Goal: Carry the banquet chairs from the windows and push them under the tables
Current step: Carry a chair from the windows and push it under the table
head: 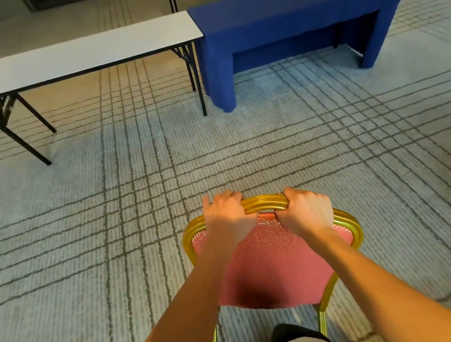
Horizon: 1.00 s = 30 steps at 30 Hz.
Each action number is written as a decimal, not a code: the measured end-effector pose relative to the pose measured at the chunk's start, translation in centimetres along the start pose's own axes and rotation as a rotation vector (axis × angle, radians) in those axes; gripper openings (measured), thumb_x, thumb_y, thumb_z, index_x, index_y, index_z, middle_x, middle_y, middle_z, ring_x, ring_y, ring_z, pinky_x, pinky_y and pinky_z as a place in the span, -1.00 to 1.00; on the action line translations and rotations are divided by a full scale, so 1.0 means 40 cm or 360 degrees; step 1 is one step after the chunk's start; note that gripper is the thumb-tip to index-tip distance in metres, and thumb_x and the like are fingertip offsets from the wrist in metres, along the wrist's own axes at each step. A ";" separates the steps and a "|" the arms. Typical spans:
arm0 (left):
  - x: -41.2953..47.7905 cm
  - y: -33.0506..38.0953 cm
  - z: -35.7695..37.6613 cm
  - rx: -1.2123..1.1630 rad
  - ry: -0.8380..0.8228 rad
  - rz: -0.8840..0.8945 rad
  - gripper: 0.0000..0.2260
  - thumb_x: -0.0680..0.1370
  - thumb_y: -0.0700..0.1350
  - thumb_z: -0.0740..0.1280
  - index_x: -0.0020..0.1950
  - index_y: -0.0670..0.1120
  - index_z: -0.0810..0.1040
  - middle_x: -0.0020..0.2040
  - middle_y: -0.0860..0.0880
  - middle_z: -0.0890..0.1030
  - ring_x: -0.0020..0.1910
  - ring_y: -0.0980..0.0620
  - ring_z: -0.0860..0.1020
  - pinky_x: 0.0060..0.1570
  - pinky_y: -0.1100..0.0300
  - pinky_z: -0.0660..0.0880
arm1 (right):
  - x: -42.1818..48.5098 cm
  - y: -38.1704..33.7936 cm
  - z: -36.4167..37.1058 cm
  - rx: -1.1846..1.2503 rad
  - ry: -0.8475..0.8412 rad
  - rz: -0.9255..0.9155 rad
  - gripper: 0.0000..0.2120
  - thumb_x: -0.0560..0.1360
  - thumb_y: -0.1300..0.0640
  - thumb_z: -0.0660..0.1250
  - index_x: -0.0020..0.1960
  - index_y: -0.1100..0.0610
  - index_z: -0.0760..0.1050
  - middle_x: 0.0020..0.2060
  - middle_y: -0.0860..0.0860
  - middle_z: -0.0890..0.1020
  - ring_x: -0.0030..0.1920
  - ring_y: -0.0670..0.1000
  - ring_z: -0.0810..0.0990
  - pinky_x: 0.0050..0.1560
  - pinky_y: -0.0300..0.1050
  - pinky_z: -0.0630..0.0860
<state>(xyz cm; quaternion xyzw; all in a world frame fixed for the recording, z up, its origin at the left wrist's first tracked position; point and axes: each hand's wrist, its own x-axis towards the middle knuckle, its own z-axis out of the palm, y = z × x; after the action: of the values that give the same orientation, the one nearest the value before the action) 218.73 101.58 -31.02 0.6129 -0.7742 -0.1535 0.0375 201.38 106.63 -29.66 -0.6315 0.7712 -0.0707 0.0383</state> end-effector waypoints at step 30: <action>0.597 -0.338 -0.295 0.0303 -0.0053 -0.0293 -0.57 0.52 0.24 0.27 0.05 -0.10 0.67 0.02 -0.16 0.70 0.07 -0.22 0.65 -0.01 0.01 0.55 | 0.802 -0.362 0.086 0.0371 0.0339 -0.0741 -0.66 0.20 -0.16 0.39 -0.42 0.12 0.48 -0.56 0.07 0.55 -0.52 0.20 0.57 -0.49 -0.15 0.41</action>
<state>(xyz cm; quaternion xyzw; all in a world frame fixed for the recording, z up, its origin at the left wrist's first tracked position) 228.45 73.65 -26.75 0.6796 -0.7262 -0.0923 -0.0480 209.53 72.21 -29.78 -0.7720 0.5916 -0.2319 0.0122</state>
